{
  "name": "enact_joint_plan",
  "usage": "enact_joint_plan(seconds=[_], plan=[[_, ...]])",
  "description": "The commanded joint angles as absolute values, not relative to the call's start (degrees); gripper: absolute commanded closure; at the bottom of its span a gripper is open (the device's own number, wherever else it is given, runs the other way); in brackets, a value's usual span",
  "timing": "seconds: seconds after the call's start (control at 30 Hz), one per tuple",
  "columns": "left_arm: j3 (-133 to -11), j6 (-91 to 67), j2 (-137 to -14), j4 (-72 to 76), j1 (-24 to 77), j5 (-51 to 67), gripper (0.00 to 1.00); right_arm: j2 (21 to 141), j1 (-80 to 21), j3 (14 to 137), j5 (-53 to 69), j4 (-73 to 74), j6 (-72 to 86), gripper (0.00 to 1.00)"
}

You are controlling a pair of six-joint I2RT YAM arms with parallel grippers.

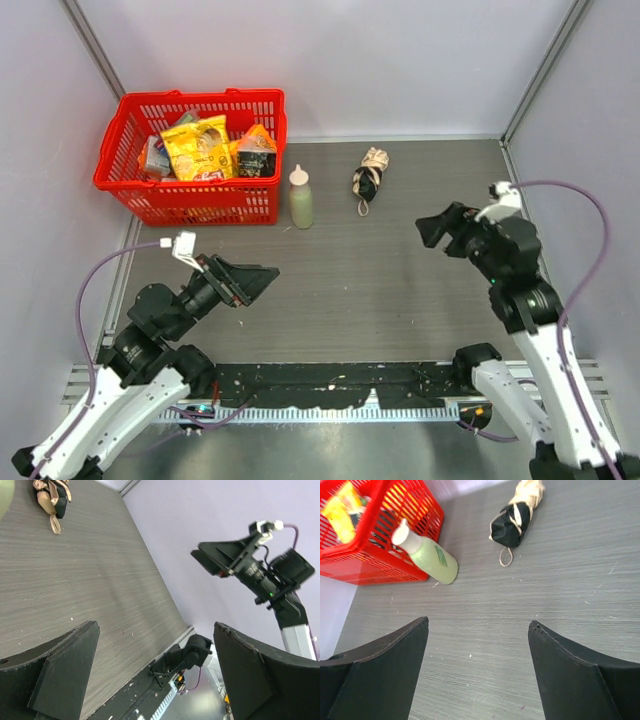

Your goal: Put away the umbrella

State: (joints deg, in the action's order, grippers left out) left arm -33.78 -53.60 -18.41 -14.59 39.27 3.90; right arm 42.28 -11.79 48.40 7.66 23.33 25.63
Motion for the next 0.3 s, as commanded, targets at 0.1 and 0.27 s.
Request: enact_joint_plan(seconds=[0.1, 0.27], plan=[[-40.7, -51.6, -14.2, -15.6, 39.4, 1.2, 0.0, 23.4, -11.6, 57.7, 2.1, 35.9, 22.8, 0.13], [-45.3, -49.6, -11.7, -19.4, 39.3, -3.8, 0.0, 19.5, -11.5, 62.3, 2.1, 39.7, 23.0, 0.13]])
